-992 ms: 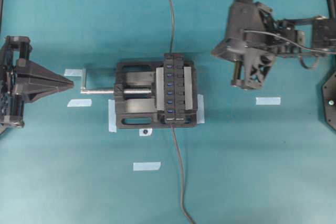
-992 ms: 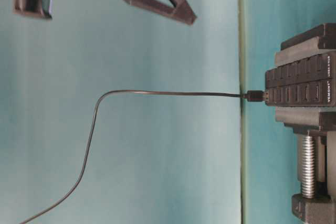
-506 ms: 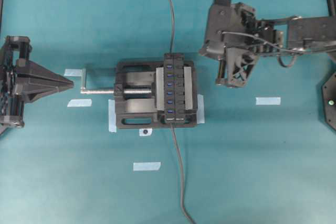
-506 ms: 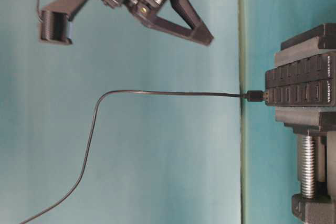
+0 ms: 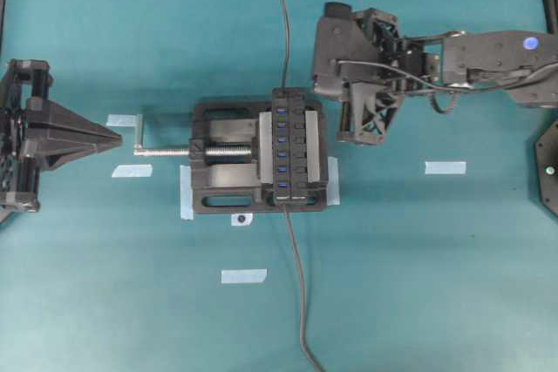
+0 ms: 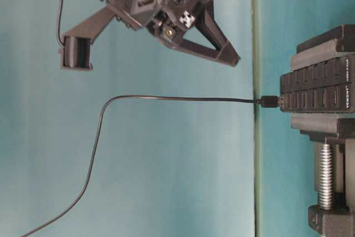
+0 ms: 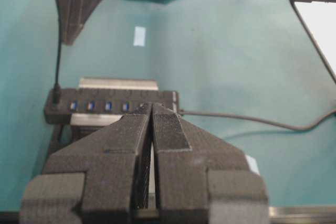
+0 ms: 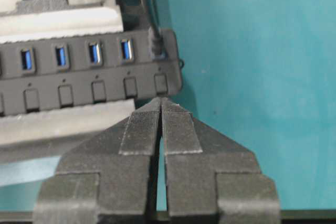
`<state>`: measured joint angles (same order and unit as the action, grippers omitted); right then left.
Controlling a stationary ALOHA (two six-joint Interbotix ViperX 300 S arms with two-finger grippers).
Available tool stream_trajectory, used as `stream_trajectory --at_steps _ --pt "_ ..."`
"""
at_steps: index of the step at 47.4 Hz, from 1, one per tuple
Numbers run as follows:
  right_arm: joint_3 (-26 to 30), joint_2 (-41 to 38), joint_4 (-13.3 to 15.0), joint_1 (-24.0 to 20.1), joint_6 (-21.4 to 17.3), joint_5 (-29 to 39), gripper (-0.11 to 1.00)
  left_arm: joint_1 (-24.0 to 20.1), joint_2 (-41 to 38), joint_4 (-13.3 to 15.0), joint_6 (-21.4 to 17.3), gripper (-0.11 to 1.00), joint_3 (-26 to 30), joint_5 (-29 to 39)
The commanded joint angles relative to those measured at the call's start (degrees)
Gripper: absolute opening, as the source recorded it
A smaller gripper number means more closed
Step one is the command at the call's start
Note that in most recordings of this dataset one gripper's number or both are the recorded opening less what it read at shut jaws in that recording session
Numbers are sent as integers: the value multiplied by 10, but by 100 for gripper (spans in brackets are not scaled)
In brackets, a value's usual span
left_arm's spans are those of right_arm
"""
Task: Insert the USB into the center port of the fixed hub
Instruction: 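Move the right gripper over the hub toward the black USB cable, then close the right gripper on the black USB plug near the hub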
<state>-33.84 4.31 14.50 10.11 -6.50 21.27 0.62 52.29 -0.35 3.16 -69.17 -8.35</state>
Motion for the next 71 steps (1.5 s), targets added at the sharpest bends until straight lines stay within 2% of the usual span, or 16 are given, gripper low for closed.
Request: stream_trajectory --at_steps 1,29,43,48,51,61,63,71 --pt "18 1 4 1 5 -4 2 1 -3 -1 1 1 14 -4" --pt "23 -11 4 1 4 -11 2 1 -2 -1 2 1 11 -4" --pt "26 -25 4 1 1 -28 10 1 -2 -1 2 1 12 -4" --pt "27 -26 4 1 1 -44 21 1 -3 -1 2 1 12 -4" --pt "27 -29 4 1 1 -48 33 1 -3 -1 3 1 12 -4" --pt "27 -38 4 1 1 -51 82 1 -2 -1 3 1 11 -4" --pt "27 -39 4 1 1 -52 86 0 -2 -1 3 1 11 -4" --pt "27 -41 4 1 0 -65 84 1 -2 -1 4 1 11 -4"
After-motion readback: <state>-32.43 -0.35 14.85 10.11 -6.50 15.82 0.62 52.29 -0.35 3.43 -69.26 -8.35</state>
